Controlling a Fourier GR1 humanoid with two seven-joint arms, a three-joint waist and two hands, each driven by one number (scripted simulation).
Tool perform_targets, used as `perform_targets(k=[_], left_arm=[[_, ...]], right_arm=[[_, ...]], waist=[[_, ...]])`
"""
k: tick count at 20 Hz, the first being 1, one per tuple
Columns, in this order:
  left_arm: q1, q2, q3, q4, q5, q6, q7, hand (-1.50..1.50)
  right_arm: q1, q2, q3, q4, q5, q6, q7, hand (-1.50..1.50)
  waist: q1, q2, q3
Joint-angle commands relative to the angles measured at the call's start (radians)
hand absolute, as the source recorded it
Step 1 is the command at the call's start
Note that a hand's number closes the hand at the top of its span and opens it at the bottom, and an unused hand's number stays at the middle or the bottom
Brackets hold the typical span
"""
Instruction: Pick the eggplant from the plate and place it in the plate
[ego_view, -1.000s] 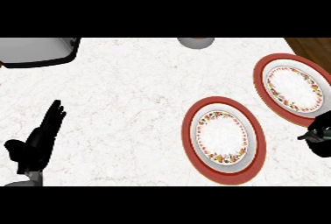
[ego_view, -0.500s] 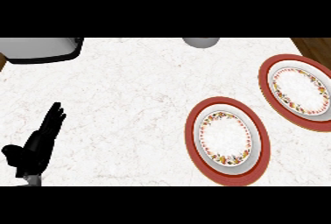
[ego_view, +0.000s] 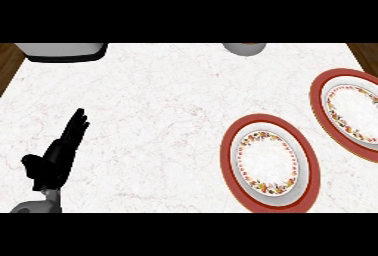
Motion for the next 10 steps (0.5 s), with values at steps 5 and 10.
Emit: perform_targets(k=[5, 10], left_arm=[[-0.022, -0.024, -0.006, -0.013, -0.028, -0.003, 0.025, 0.00], [-0.018, -0.032, 0.013, 0.021, -0.025, -0.018, -0.003, 0.00]], right_arm=[[-0.067, 0.011, -0.035, -0.124, 0.003, 0.073, 0.092, 1.50], [-0.230, -0.021, 0.077, -0.054, 0.046, 0.094, 0.146, 1.50]], waist=[[0.024, 0.003, 0.000], [0.032, 0.005, 0.000]])
